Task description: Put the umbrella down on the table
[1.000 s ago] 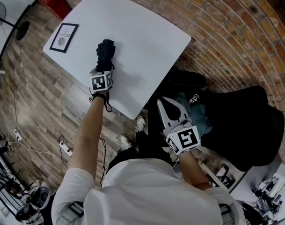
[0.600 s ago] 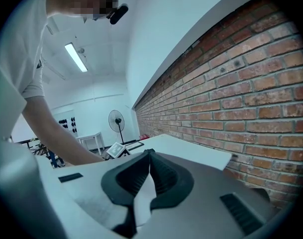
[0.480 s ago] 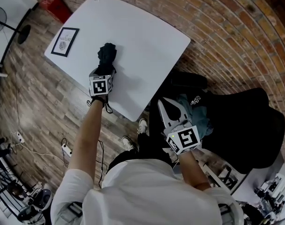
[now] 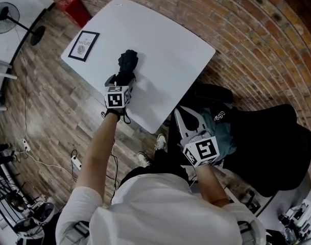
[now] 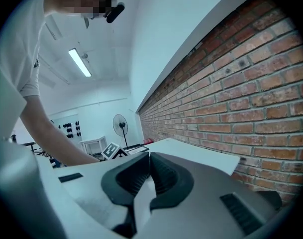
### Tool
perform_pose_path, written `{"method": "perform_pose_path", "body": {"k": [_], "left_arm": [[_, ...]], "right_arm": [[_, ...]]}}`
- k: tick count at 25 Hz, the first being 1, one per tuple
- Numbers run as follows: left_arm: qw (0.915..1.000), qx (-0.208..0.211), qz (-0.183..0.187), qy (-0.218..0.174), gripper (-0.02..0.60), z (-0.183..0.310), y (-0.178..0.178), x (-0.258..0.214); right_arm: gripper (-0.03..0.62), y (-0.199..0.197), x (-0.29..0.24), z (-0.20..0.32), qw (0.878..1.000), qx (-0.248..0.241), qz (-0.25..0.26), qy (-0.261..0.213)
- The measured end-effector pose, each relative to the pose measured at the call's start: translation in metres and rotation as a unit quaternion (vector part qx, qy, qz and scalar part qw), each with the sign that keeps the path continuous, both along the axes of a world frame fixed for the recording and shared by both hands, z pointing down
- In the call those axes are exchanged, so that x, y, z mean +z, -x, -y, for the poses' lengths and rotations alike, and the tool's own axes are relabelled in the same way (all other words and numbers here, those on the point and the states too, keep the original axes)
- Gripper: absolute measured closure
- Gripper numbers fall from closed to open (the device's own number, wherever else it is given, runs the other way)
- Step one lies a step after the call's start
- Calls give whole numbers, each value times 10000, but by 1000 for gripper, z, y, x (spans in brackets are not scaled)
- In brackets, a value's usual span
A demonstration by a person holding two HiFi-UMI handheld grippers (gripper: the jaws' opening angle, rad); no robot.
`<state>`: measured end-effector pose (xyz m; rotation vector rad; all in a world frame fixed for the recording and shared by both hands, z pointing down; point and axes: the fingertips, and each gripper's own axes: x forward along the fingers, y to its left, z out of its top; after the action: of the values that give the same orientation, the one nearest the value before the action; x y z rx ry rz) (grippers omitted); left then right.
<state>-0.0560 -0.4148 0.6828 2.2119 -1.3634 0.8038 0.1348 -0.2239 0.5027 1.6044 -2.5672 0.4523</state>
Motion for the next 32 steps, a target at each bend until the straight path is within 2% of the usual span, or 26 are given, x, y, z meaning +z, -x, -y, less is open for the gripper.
{"method": "perform_pose_path", "body": {"k": [8, 15, 16, 19, 21, 24, 26, 29, 32], "left_arm": [[9999, -3, 113, -71, 186, -16, 14, -18], [9992, -361, -87, -140, 195, -32, 35, -44], [9988, -462, -147, -119, 231, -34, 40, -47], [9961, -787, -366, -140, 400, -39, 56, -64], [9951, -864, -424, -225, 487, -45, 64, -77], [9941, -816, -418, -581, 531, -58, 73, -107], [9917, -764, -580, -861, 543, -68, 77, -137], [9847, -660, -912, -1332, 552, -87, 87, -192], [9743, -570, -1044, -1913, 552, -109, 106, -251]], "right_arm": [[574, 6, -16, -15, 9998, -14, 24, -206], [574, 13, -31, -34, 9995, -26, 16, -304], [574, 15, -32, -37, 9995, -43, 6, -303], [574, 21, -38, -42, 9993, -140, -53, -351], [574, 26, -44, -47, 9990, -184, -85, -395], [574, 29, -55, -50, 9984, -214, -133, -496], [575, 26, -61, -50, 9983, -145, -137, -542], [576, 22, -67, -48, 9985, 18, -121, -528], [576, 18, -79, -44, 9981, 59, -91, -613]]}}
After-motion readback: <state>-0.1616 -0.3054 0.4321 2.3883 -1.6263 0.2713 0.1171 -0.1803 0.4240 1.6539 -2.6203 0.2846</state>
